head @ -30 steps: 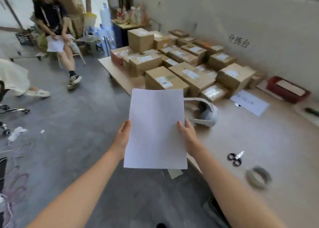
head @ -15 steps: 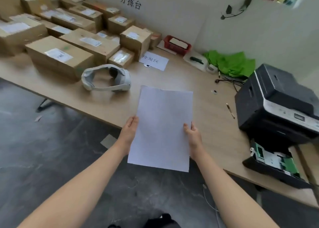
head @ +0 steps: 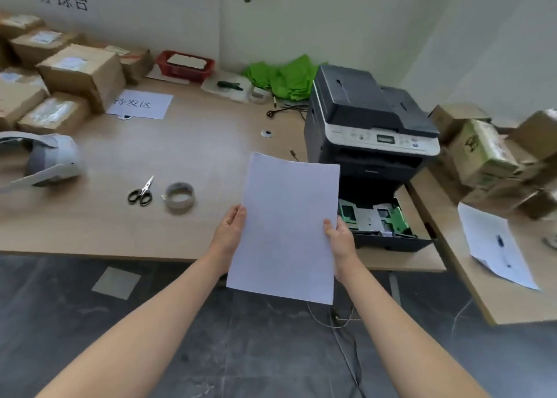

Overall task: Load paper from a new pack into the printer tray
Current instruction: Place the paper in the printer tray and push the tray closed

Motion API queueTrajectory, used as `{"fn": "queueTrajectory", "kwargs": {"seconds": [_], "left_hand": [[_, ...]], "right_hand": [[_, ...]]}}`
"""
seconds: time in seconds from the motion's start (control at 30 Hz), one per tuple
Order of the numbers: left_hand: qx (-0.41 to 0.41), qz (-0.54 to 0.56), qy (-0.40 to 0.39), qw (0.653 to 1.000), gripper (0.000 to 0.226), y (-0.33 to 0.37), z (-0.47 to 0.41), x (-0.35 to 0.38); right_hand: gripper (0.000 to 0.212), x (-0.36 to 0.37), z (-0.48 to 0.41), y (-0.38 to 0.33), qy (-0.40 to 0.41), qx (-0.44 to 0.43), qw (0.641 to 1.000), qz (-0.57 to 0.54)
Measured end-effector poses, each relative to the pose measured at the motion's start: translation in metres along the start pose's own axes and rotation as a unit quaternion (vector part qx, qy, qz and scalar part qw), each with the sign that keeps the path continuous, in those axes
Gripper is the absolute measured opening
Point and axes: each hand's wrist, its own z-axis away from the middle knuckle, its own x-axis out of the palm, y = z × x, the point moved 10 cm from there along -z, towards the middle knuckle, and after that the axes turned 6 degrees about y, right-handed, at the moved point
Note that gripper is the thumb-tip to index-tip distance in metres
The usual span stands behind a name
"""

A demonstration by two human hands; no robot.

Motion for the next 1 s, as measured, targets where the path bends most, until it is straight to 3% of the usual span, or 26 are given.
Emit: {"fn": "queueTrajectory", "kwargs": {"seconds": [0.23,0.37,0.47,0.73,0.9,1.0], "left_hand": [[-0.025,-0.036,-0.018,0.999,0.007,-0.063,-0.01,0.144],[-0.059,-0.043,-0.021,0.997,0.027,-0.09,-0.017,0.198],[-0.05,-0.069,-0.029,0.996,0.016,-0.097,-0.029,0.226],[-0.072,-0.117,-0.033,0.99,0.024,-0.114,-0.1,0.271],[-0.112,-0.122,-0.016,0.986,0.024,-0.133,-0.136,0.282],[-0.122,-0.135,0.0,0.983,0.028,-0.138,-0.152,0.286]], "right_hand": [[0.023,-0.144,-0.061,-0.015,0.032,0.007,0.999,0.033],[0.02,-0.198,-0.087,-0.018,0.046,0.025,0.998,0.047],[0.022,-0.219,-0.11,-0.019,0.042,0.044,0.996,0.064],[0.028,-0.244,-0.186,-0.022,0.059,0.117,0.985,0.111],[0.054,-0.254,-0.236,-0.001,0.062,0.179,0.968,0.165],[0.052,-0.25,-0.25,-0.001,0.057,0.203,0.961,0.177]]}}
